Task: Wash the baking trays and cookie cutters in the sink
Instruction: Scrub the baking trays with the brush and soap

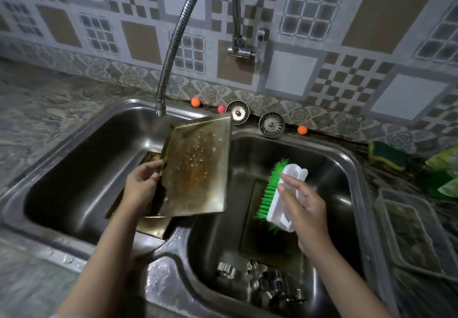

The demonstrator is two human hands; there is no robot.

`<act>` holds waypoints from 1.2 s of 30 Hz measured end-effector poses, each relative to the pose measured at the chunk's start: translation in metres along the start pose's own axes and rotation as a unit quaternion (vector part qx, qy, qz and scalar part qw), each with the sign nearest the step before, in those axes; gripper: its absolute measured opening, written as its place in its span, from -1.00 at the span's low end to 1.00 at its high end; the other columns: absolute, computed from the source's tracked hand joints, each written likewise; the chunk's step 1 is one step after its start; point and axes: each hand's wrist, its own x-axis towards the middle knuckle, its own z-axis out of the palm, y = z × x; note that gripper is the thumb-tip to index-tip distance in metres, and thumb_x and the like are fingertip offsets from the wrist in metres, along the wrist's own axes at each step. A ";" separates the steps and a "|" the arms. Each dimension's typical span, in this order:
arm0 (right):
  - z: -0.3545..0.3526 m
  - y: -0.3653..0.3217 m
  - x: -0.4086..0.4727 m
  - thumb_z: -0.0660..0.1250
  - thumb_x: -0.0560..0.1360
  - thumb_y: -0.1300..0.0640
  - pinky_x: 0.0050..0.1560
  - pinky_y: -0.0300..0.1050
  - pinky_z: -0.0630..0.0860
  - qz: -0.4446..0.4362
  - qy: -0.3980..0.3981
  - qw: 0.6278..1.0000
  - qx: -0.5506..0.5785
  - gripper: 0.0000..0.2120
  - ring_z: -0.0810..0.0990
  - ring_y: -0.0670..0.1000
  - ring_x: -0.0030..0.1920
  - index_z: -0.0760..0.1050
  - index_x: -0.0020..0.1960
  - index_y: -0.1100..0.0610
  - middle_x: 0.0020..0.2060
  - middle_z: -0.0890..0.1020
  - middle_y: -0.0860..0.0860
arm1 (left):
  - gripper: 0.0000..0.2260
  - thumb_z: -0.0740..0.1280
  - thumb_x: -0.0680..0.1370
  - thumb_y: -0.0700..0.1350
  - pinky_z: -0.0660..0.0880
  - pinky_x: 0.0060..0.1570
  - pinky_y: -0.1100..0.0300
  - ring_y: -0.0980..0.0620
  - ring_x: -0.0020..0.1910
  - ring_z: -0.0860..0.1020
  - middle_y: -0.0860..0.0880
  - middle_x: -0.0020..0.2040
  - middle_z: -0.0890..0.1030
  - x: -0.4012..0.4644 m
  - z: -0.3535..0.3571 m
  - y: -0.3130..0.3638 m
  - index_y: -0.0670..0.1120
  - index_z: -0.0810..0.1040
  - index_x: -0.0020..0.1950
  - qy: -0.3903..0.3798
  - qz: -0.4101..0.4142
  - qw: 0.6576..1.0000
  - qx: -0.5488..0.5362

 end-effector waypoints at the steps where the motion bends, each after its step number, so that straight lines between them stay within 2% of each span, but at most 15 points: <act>1: 0.000 0.004 -0.001 0.39 0.47 0.20 -0.05 -0.23 0.50 0.005 -0.003 1.000 -0.006 -0.84 0.60 -0.28 -0.12 0.61 -0.03 -0.05 -0.14 0.65 -0.17 | -0.74 0.18 0.61 -0.28 0.58 -0.24 0.08 -0.06 -0.16 0.58 -0.12 0.05 0.61 0.012 -0.011 -0.003 0.01 0.59 0.07 0.013 -0.010 1.000 0.001; 2: 0.000 0.009 -0.001 0.38 0.48 0.20 -0.07 -0.23 0.49 0.012 -0.007 1.000 -0.013 -0.84 0.60 -0.30 -0.13 0.61 -0.03 -0.04 -0.11 0.64 -0.17 | -0.74 0.18 0.61 -0.29 0.57 -0.25 0.06 -0.09 -0.17 0.57 -0.16 0.06 0.61 0.023 -0.021 -0.006 0.00 0.58 0.07 0.025 -0.017 1.000 0.009; 5: -0.002 0.020 -0.003 0.37 0.49 0.21 -0.09 -0.21 0.51 0.033 -0.014 0.999 -0.027 -0.85 0.59 -0.34 -0.15 0.61 -0.02 -0.01 -0.08 0.62 -0.15 | -0.75 0.20 0.59 -0.29 0.58 -0.02 -0.07 -0.10 0.03 0.58 -0.12 0.12 0.57 0.053 -0.053 -0.020 -0.06 0.57 0.14 0.031 -0.043 0.996 0.069; 7: -0.002 0.026 -0.002 0.36 0.49 0.23 -0.13 -0.28 0.52 0.039 -0.008 0.999 -0.036 -0.86 0.58 -0.36 -0.17 0.60 -0.03 0.01 -0.11 0.62 -0.15 | -0.75 0.23 0.56 -0.29 0.57 0.06 -0.12 -0.10 0.05 0.59 -0.09 0.10 0.57 0.071 -0.069 -0.033 -0.01 0.58 0.10 0.033 -0.063 0.990 0.119; 10: 0.000 0.032 -0.002 0.36 0.49 0.23 -0.14 -0.23 0.50 0.049 -0.002 0.997 -0.051 -0.86 0.57 -0.38 -0.18 0.61 -0.03 0.02 -0.10 0.61 -0.17 | -0.71 0.24 0.51 -0.33 0.53 0.15 -0.07 -0.13 0.06 0.59 -0.11 0.10 0.61 0.090 -0.077 -0.052 0.00 0.62 0.03 0.026 -0.073 0.977 0.200; 12: 0.000 0.035 -0.001 0.36 0.49 0.23 -0.12 -0.18 0.49 0.057 0.002 0.997 -0.058 -0.86 0.57 -0.38 -0.19 0.61 -0.02 0.02 -0.10 0.60 -0.19 | -0.71 0.26 0.47 -0.35 0.49 0.12 0.05 -0.15 0.07 0.58 -0.16 0.09 0.63 0.099 -0.076 -0.064 -0.07 0.64 0.06 0.019 -0.068 0.963 0.259; 17: 0.001 0.041 0.000 0.37 0.49 0.23 -0.16 -0.23 0.47 0.058 0.006 0.996 -0.074 -0.85 0.57 -0.36 -0.15 0.61 -0.02 0.01 -0.09 0.60 -0.19 | -0.71 0.29 0.43 -0.36 0.48 -0.06 0.06 -0.17 -0.04 0.58 -0.21 0.04 0.64 0.108 -0.072 -0.080 -0.10 0.62 0.06 -0.008 -0.081 0.941 0.329; 21: -0.003 0.046 0.004 0.40 0.47 0.20 -0.19 -0.39 0.48 0.058 0.016 0.994 -0.086 -0.75 0.57 -0.22 -0.03 0.58 0.10 -0.07 0.05 0.57 -0.19 | -0.66 0.34 0.43 -0.27 0.45 -0.10 0.11 -0.20 0.02 0.59 -0.22 0.08 0.63 0.109 -0.053 -0.064 -0.13 0.57 0.20 -0.048 -0.037 0.907 0.416; 24: -0.011 0.045 0.007 0.44 0.43 0.24 -0.14 -0.51 0.45 0.027 0.013 0.994 -0.109 -0.53 0.52 -0.39 0.00 0.48 0.30 -0.04 0.10 0.52 -0.23 | -0.67 0.37 0.40 -0.14 0.42 -0.16 0.15 -0.14 -0.06 0.60 -0.15 -0.01 0.65 0.101 -0.024 -0.037 -0.12 0.59 0.16 -0.045 0.035 0.919 0.389; 26: -0.020 0.044 0.009 0.48 0.39 0.24 -0.20 -0.49 0.46 0.020 0.003 0.991 -0.130 -0.39 0.56 -0.37 -0.09 0.40 0.38 -0.05 0.04 0.55 -0.17 | -0.71 0.33 0.43 -0.19 0.38 -0.15 0.19 -0.06 -0.13 0.57 -0.08 -0.07 0.62 0.081 0.010 -0.012 -0.15 0.58 0.14 -0.032 0.110 0.939 0.324; 29: -0.037 0.038 0.012 0.50 0.36 0.24 -0.29 -0.49 0.44 -0.003 0.011 0.984 -0.176 -0.29 0.53 -0.30 -0.27 0.33 0.42 -0.08 -0.12 0.51 -0.13 | -0.76 0.31 0.50 -0.22 0.42 0.00 0.22 0.01 -0.01 0.55 -0.04 0.02 0.61 0.037 0.074 0.023 -0.13 0.57 0.16 -0.048 0.187 0.948 0.252; 30: -0.044 0.033 0.014 0.50 0.36 0.23 -0.27 -0.50 0.44 -0.018 0.016 0.980 -0.196 -0.28 0.53 -0.28 -0.22 0.31 0.42 -0.10 -0.07 0.51 -0.12 | -0.77 0.32 0.50 -0.21 0.43 0.02 0.23 0.00 0.02 0.56 -0.06 0.03 0.62 0.024 0.095 0.027 -0.14 0.58 0.15 -0.069 0.207 0.946 0.241; 32: -0.061 0.021 0.018 0.50 0.37 0.23 -0.20 -0.58 0.42 -0.041 0.027 0.972 -0.228 -0.28 0.52 -0.17 0.04 0.27 0.40 -0.16 0.15 0.49 -0.09 | -0.77 0.33 0.49 -0.21 0.45 0.00 0.23 -0.05 0.02 0.58 -0.11 0.04 0.64 0.007 0.135 0.023 -0.17 0.57 0.14 -0.131 0.200 0.939 0.246; 34: -0.084 0.007 0.025 0.48 0.39 0.24 -0.09 -0.63 0.38 -0.052 0.045 0.968 -0.240 -0.29 0.45 -0.08 0.25 0.27 0.38 -0.20 0.30 0.42 -0.10 | -0.73 0.34 0.48 -0.17 0.48 0.05 0.15 -0.11 0.08 0.58 -0.15 0.09 0.63 -0.002 0.167 0.005 -0.18 0.54 0.17 -0.199 0.155 0.924 0.289; 36: -0.113 -0.009 0.033 0.49 0.39 0.22 0.00 -0.58 0.39 -0.060 0.075 0.962 -0.255 -0.31 0.43 -0.06 0.31 0.31 0.38 -0.20 0.35 0.41 -0.09 | -0.68 0.37 0.48 -0.12 0.47 0.10 0.10 -0.13 0.16 0.55 -0.16 0.15 0.59 -0.010 0.189 -0.020 -0.17 0.51 0.21 -0.266 0.096 0.896 0.342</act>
